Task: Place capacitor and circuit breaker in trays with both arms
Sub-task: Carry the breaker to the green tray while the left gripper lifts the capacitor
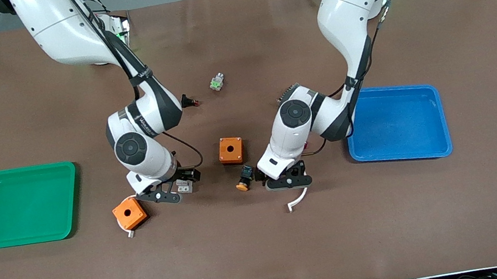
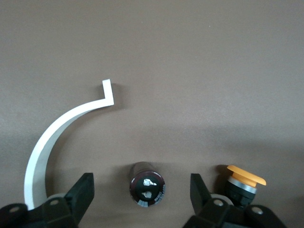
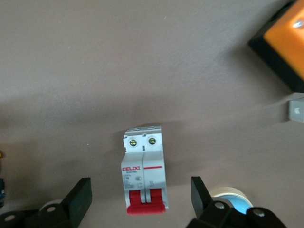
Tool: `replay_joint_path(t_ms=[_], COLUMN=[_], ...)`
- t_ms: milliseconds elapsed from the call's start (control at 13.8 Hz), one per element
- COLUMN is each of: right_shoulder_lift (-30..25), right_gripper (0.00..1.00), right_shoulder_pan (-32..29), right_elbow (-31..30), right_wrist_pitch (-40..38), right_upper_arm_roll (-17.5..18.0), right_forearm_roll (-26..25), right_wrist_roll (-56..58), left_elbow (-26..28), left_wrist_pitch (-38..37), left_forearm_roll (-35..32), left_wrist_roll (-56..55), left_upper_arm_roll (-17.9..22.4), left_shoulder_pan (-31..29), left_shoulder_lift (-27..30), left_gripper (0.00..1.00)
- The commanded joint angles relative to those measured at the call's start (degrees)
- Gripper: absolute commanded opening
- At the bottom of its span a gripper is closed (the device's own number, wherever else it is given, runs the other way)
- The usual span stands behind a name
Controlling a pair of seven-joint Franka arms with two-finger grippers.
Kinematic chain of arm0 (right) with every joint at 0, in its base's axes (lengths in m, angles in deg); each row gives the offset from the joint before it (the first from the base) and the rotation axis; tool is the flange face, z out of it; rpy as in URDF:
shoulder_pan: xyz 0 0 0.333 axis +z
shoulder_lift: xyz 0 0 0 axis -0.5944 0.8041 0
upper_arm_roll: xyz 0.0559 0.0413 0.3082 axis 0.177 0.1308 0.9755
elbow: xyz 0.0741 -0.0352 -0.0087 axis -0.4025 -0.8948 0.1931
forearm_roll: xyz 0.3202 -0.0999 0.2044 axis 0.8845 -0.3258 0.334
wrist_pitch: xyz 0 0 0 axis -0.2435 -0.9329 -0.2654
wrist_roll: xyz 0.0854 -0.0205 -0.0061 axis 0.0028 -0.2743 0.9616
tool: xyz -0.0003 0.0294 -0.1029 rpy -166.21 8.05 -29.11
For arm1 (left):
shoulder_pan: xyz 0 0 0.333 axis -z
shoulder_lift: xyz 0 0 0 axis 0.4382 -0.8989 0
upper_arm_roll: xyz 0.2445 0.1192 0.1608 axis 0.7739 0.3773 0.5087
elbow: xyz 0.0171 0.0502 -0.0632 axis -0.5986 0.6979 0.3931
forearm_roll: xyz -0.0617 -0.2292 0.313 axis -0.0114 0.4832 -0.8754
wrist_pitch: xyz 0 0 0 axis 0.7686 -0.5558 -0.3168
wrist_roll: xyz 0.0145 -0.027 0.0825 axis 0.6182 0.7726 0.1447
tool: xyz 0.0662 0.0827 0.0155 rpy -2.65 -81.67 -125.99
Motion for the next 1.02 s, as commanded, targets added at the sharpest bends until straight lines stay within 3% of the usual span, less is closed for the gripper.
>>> replay_joint_path(t_ms=[0, 73, 145, 291, 364, 509, 655, 800, 945], right_shoulder_lift=[1.61, 2.05, 2.32, 2.06, 1.88, -0.21, -6.70, -12.34, -15.95], right_gripper=[0.80, 0.72, 0.58, 0.15, 0.03, 0.00, 0.00, 0.00, 0.00], right_shoulder_pan=[0.48, 0.48, 0.57, -0.04, -0.04, -0.39, -2.41, -5.47, -11.62], right_elbow=[1.13, 1.13, 1.13, 1.31, 1.57, 1.92, 1.92, 2.01, 1.40], right_wrist_pitch=[1.01, 1.45, 1.46, 0.76, 0.58, -3.09, -10.72, -19.68, -23.75], right_upper_arm_roll=[-0.46, -0.46, -0.46, -0.46, -0.46, -0.73, -0.73, -1.16, -1.17], right_forearm_roll=[0.91, 0.73, 0.38, 0.47, 0.47, 0.47, 0.55, 0.29, -0.41], right_wrist_roll=[0.21, 0.39, 0.56, 1.96, 2.14, 2.23, 3.10, 10.37, 20.54], left_elbow=[-1.74, -1.74, -1.74, -1.74, -1.74, -1.65, -1.74, -1.82, -1.82], left_wrist_pitch=[0.34, 0.34, 0.34, 0.34, 0.43, 0.34, 0.43, 0.34, 0.34], left_forearm_roll=[-0.87, -0.87, -0.87, -1.05, -1.14, -1.31, -1.40, -1.40, -1.40], left_wrist_roll=[-1.85, -1.85, -1.85, -1.76, -1.76, -1.67, -1.58, -1.58, -1.58], left_upper_arm_roll=[0.28, 0.28, 0.28, 0.37, 0.45, 0.54, 0.72, 0.98, 0.98], left_shoulder_pan=[0.89, 1.07, 1.16, 1.42, 1.42, 1.42, 1.42, 1.42, 1.34], left_shoulder_lift=[-1.22, -1.57, -1.75, -2.01, -2.01, -2.01, -1.93, -1.93, -1.93], left_gripper=[0.81, 0.80, 0.75, 0.63, 0.58, 0.49, 0.43, 0.43, 0.40])
